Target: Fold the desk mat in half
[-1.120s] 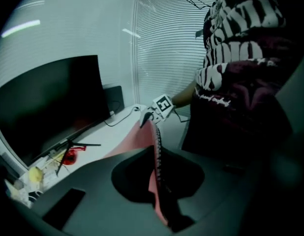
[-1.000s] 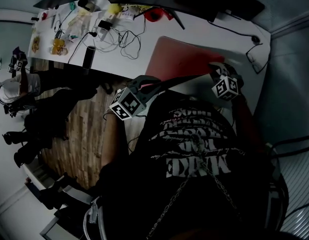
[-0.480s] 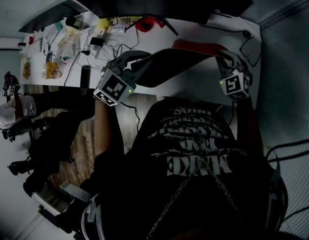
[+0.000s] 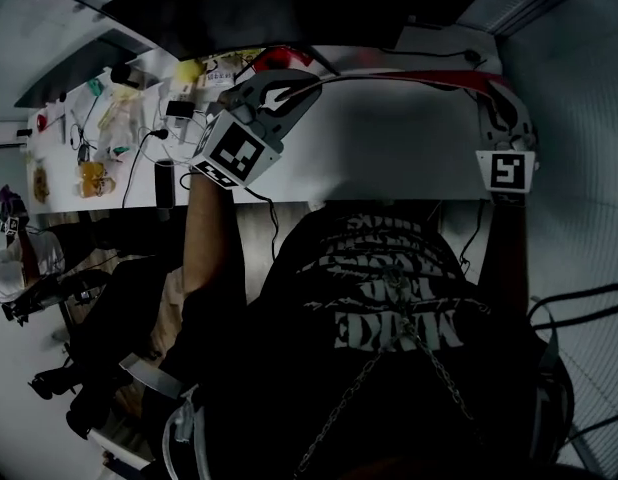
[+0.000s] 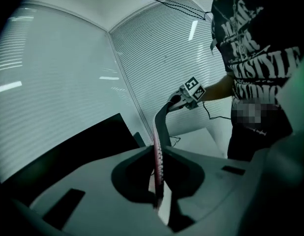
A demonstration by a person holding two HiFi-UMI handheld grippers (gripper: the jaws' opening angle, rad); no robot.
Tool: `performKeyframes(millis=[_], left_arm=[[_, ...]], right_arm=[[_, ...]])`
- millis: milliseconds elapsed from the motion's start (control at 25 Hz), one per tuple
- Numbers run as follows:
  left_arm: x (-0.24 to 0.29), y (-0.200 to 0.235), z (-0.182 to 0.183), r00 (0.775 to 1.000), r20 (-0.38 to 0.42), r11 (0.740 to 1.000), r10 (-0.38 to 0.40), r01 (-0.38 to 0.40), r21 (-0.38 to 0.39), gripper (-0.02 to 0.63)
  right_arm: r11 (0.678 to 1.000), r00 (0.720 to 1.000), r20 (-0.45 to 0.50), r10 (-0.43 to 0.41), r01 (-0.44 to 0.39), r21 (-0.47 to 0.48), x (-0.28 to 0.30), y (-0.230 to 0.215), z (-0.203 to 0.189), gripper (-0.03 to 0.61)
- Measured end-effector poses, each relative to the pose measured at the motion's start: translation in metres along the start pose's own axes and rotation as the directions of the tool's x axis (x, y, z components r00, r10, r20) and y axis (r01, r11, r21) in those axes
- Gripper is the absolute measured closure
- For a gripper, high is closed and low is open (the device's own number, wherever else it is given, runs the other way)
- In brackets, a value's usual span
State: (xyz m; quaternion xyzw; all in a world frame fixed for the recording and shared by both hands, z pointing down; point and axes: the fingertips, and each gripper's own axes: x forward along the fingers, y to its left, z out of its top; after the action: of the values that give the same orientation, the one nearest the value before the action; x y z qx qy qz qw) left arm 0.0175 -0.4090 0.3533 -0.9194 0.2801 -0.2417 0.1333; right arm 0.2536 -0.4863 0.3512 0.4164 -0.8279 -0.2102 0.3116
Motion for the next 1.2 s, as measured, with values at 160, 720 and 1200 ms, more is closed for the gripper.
performKeyframes(millis=[160,720,1200], left_arm=[[0.006,-0.035,-0.033,0.994,0.000,0.990,-0.111,0.111,-0.091,0.591],[0.030,-0.179,-0.160,0.920,-0.136,0.868,-0.367,0.287,-0.405,0.591],[0.055,-0.243,-0.229,0.856,-0.296,0.768,-0.424,0.167,-0.618,0.591]], right_arm=[[0.995,0.989,-0.113,0.098,-0.098,0.001,-0.018,0.039,-0.031,0.561],[0.913,0.823,-0.399,0.405,-0.342,0.221,-0.041,0.173,-0.151,0.563],[0.793,0.684,-0.409,0.604,-0.464,0.394,-0.037,0.236,-0.224,0.562]])
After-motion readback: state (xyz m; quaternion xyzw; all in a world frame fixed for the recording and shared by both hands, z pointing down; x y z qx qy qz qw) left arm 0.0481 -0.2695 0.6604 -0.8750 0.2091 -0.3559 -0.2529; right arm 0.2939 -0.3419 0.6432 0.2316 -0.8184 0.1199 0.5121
